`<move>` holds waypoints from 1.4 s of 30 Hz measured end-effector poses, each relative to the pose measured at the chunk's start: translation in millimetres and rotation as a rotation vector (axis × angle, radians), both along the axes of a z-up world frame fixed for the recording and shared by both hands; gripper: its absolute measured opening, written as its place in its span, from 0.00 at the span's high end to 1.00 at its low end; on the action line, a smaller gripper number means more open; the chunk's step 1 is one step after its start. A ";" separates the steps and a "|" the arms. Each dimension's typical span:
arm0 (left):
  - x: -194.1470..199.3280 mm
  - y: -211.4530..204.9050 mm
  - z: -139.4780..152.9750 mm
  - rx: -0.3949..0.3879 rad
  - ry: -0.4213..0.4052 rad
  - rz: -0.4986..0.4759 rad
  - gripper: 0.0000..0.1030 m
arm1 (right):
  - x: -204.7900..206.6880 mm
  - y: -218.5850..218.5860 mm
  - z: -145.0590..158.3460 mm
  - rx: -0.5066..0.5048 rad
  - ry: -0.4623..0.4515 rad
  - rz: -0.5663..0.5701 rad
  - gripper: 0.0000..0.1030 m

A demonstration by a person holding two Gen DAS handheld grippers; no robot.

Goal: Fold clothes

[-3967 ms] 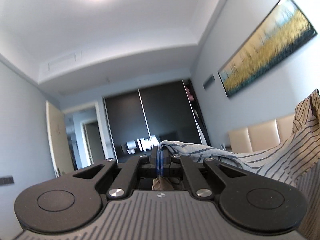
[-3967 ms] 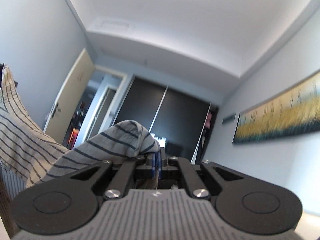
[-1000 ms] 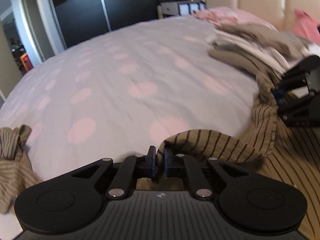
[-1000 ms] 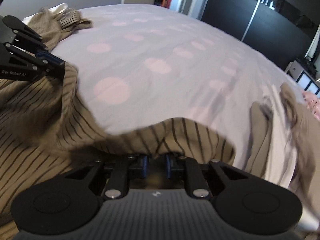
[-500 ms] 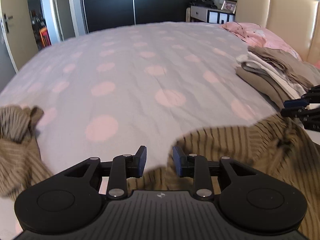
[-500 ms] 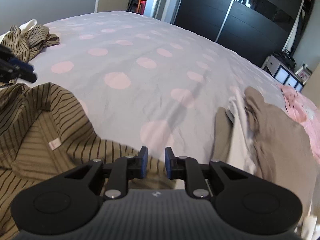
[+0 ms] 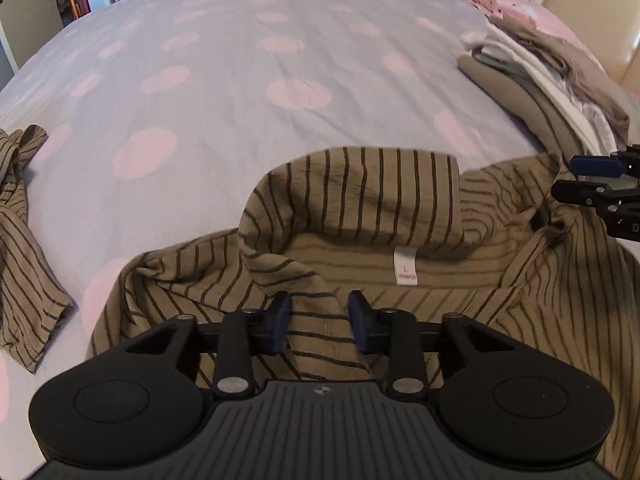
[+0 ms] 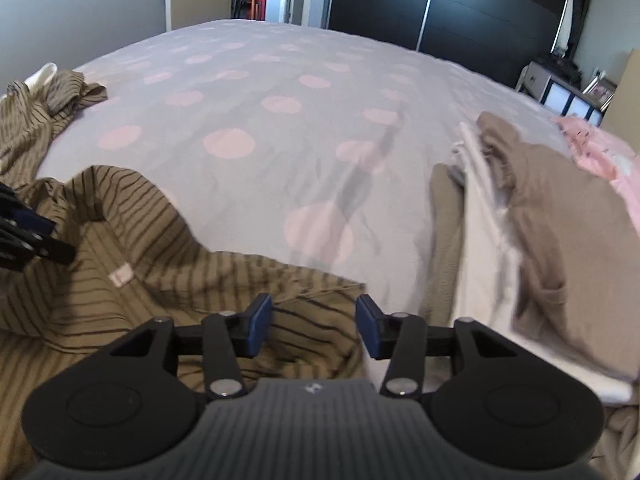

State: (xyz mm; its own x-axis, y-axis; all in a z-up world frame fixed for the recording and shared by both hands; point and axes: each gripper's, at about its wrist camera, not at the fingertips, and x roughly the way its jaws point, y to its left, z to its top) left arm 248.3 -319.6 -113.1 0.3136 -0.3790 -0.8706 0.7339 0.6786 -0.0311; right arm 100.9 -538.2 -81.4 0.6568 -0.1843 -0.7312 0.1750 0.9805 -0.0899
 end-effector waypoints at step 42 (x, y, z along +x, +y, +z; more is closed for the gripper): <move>14.1 -1.6 8.5 0.014 -0.018 0.022 0.83 | -8.6 -18.2 -3.6 0.059 0.068 0.065 0.54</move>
